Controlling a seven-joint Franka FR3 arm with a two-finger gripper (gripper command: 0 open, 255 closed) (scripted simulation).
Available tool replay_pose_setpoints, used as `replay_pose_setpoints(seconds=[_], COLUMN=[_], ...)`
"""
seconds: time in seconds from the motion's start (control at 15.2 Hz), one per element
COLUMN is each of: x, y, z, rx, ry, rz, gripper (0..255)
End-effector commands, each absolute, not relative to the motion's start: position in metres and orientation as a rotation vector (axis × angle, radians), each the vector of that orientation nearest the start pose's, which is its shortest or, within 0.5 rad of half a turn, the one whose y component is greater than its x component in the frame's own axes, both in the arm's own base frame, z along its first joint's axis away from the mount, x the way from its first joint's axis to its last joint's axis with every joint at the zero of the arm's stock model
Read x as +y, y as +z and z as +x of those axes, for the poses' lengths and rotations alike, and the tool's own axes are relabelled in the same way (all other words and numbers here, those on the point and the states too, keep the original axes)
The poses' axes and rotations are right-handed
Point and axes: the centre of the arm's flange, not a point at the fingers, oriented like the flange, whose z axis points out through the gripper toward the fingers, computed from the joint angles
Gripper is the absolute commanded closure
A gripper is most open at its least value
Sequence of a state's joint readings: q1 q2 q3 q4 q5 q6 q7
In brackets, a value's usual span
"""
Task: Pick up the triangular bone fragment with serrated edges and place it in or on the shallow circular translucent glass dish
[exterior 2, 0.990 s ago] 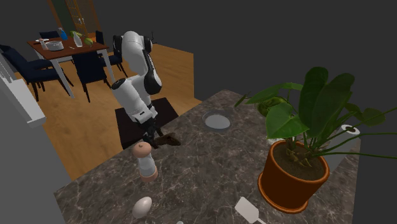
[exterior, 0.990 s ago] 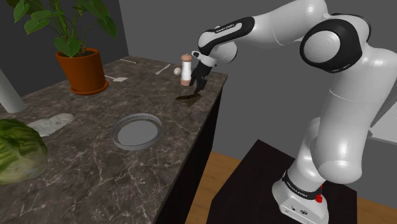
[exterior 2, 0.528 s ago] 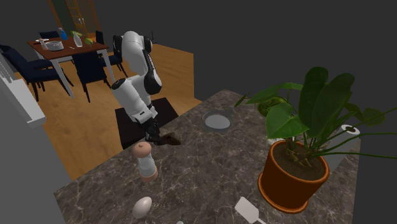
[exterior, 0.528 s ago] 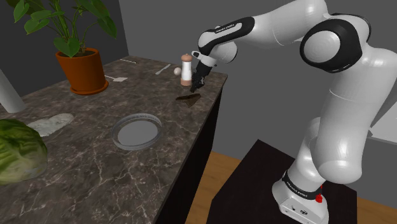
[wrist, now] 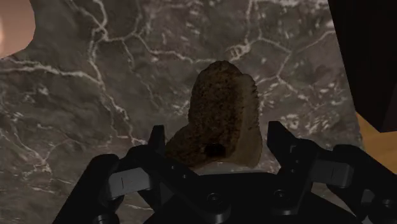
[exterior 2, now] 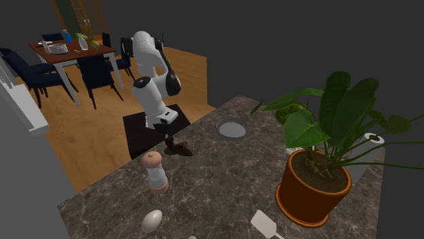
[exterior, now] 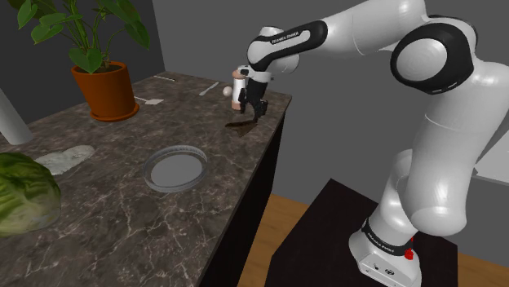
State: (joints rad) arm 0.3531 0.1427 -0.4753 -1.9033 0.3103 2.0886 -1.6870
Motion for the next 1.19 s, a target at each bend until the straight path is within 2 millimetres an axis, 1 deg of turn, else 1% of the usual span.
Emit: replay_pose_setpoints(seconds=[0.0, 0.46, 0.99, 1.06, 1.12], x=[-0.036, -0.033, -0.033, -0.033, -0.033], y=[0.438, 0.403, 0.403, 0.403, 0.403], z=[0.598, 0.599, 0.599, 0.599, 0.599], rx=[-2.245, -2.245, -2.245, -2.245, -2.245], ry=[-0.145, -0.145, -0.145, -0.145, -0.145], rz=[-2.137, -2.137, -2.137, -2.137, -2.137], gripper=[0, 0, 0, 255, 255])
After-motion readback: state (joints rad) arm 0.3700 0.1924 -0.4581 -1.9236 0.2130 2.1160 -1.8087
